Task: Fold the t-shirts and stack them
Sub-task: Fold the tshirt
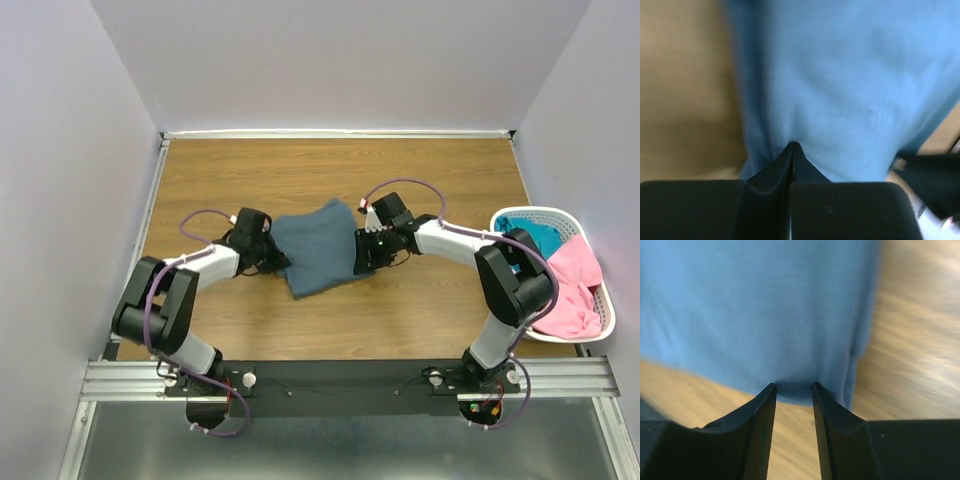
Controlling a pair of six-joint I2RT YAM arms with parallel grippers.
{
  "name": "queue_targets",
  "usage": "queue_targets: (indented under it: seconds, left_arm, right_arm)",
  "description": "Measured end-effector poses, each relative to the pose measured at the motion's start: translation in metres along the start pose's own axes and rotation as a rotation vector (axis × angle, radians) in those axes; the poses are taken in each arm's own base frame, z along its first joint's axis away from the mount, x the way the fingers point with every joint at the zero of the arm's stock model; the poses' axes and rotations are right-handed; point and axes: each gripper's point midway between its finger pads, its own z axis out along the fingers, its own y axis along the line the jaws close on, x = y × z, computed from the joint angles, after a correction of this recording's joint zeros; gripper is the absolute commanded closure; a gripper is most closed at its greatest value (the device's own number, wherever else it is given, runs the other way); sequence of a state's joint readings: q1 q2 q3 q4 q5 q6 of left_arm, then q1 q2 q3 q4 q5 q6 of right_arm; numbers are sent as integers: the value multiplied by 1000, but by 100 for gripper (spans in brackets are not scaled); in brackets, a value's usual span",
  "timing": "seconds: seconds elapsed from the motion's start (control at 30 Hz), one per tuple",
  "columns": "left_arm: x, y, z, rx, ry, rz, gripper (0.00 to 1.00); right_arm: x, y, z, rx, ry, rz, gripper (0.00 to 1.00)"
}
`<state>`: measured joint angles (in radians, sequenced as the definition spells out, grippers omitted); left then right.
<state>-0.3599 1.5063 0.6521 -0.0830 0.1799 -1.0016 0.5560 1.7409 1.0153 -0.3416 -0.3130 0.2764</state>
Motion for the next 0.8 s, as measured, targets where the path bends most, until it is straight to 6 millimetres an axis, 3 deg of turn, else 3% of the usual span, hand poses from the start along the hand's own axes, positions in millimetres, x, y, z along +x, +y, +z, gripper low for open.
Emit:
queue_targets:
  seconds: [0.13, 0.27, 0.37, 0.47, 0.63, 0.73, 0.8]
  left_arm:
    - [-50, -6, 16, -8, -48, 17, 92]
    - [-97, -27, 36, -3, -85, 111, 76]
    - [-110, -37, 33, 10, -106, 168, 68]
    - [-112, -45, 10, 25, -141, 213, 68]
    - [-107, -68, -40, 105, -229, 285, 81]
    - [-92, -67, -43, 127, -220, 316, 88]
    - [-75, -53, -31, 106, -174, 316, 91]
  right_arm:
    - [4, 15, 3, -80, 15, 54, 57]
    - [7, 30, 4, -122, 29, 62, 56]
    - [-3, 38, 1, -133, 12, 55, 56]
    - [-46, 51, -15, -166, -82, 33, 56]
    - [-131, 68, -55, -256, -273, -16, 56]
    - [-171, 52, -61, -283, -345, -10, 56]
    - [-178, 40, -53, -292, -341, 6, 57]
